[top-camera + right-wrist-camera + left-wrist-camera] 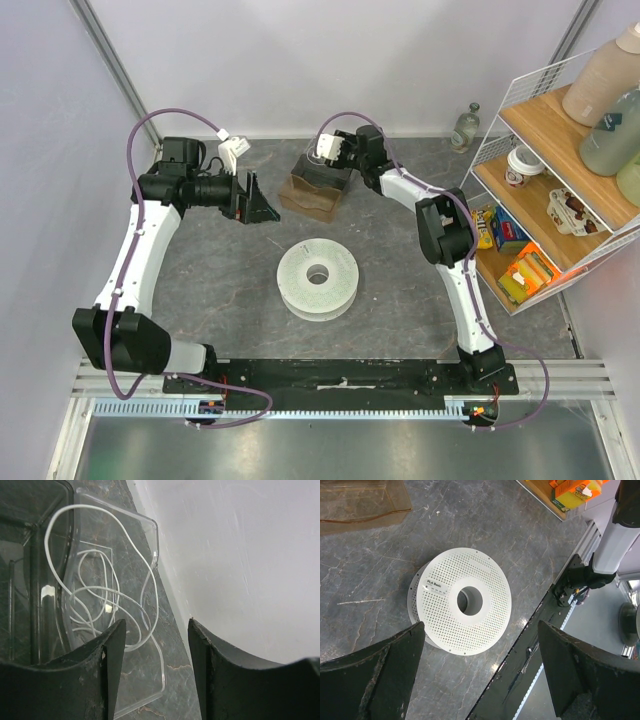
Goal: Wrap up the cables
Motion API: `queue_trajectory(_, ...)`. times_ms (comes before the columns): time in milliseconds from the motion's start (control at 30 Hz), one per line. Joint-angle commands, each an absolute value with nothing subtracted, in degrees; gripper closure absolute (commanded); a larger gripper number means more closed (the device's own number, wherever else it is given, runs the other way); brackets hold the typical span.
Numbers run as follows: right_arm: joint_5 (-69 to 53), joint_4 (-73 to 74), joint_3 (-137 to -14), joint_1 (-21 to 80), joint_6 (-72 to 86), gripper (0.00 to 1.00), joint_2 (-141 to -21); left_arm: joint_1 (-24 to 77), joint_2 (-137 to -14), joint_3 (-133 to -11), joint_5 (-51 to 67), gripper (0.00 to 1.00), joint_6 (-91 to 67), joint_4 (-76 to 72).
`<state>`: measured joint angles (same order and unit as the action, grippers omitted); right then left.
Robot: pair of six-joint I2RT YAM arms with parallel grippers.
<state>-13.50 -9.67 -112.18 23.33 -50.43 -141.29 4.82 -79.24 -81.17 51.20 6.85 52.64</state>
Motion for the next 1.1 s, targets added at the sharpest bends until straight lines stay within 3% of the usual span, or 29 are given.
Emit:
queue_trajectory(0, -14.24, -10.71, -114.78, 22.94, -51.95, 0.40, -142.20, 4.48, -79.37, -82.88, 53.44, 0.01, 5.27, 52.29)
queue_trajectory(367, -16.08, -13.71, -122.87, 23.03, -49.40, 0.45, -147.83, 4.48, -80.07, -83.23, 52.47, 0.01, 5.36, 52.21)
queue_trajectory(500, -17.14, -14.94, -121.91, 23.03, -48.34, 0.59, -146.78, 4.48, -79.80, -82.88, 51.86, 0.01, 5.36, 52.21)
queue_trajectory(667, -18.63, -16.43, -116.64, 22.94, -46.85, 0.99, -139.06, 4.48, -79.80, -83.93, 50.72, 0.01, 4.40, 52.12)
queue_trajectory(1067, -18.63, -14.25, -114.25, 22.68, -34.72, 1.00, -118.23, 4.39, -77.70, -86.66, 44.21, 0.01, 2.20, 50.01)
